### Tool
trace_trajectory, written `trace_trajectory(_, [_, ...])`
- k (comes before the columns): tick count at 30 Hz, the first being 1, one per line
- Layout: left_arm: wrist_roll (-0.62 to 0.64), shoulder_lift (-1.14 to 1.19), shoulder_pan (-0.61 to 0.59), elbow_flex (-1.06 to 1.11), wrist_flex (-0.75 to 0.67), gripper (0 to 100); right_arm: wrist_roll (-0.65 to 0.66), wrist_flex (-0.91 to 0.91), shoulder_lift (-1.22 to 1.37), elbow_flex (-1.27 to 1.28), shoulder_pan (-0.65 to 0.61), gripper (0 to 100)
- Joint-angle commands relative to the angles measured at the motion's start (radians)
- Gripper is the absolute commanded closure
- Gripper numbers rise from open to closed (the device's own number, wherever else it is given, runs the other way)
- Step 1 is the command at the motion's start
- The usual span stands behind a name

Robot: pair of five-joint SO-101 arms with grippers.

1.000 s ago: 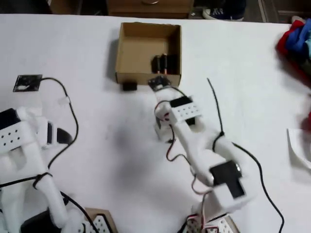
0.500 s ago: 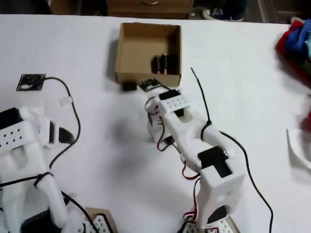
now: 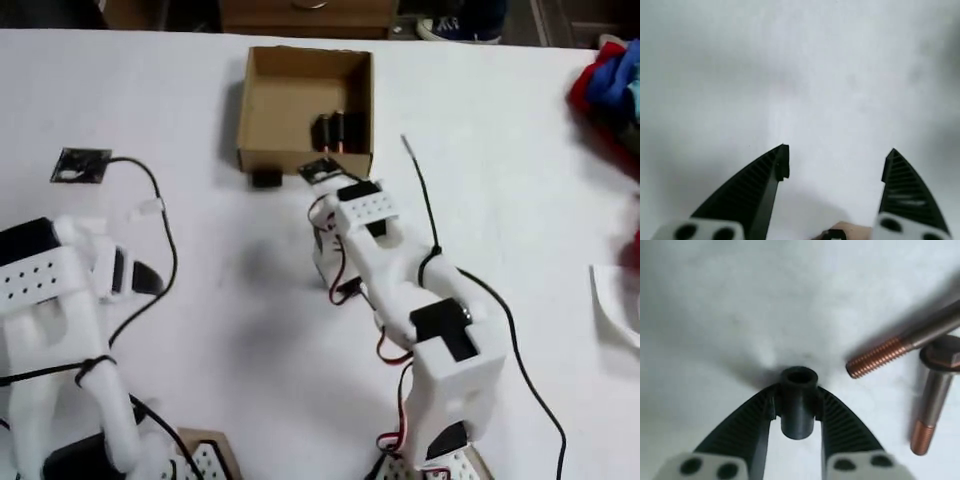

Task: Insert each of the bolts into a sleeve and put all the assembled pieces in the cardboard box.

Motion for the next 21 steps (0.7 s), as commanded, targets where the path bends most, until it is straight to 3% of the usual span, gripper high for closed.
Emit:
trace_trajectory(1, [0.002, -0.005, 0.069, -0.015, -0.005, 69, 0.005, 0.004, -0.094, -0.04, 0.027, 97.6])
trace_trajectory(6, [0.005, -0.005, 0.219, -0.013, -0.104, 69, 0.005, 0.065, -0.466, 0.003, 0.173, 97.6])
trace_trajectory(14, [0.115, 0.012, 0.559, -0.021, -0.267, 69, 0.008, 0.064, -0.99, 0.356, 0.499, 97.6])
trace_trajectory(17, [0.143, 0.114, 0.663, -0.085, -0.305, 69, 0.011, 0.068, -1.152, 0.482, 0.619, 97.6])
trace_trajectory(21, [0.143, 0.414, 0.732, -0.323, -0.232, 69, 0.143, 0.058, -1.33, 0.621, 0.711, 97.6])
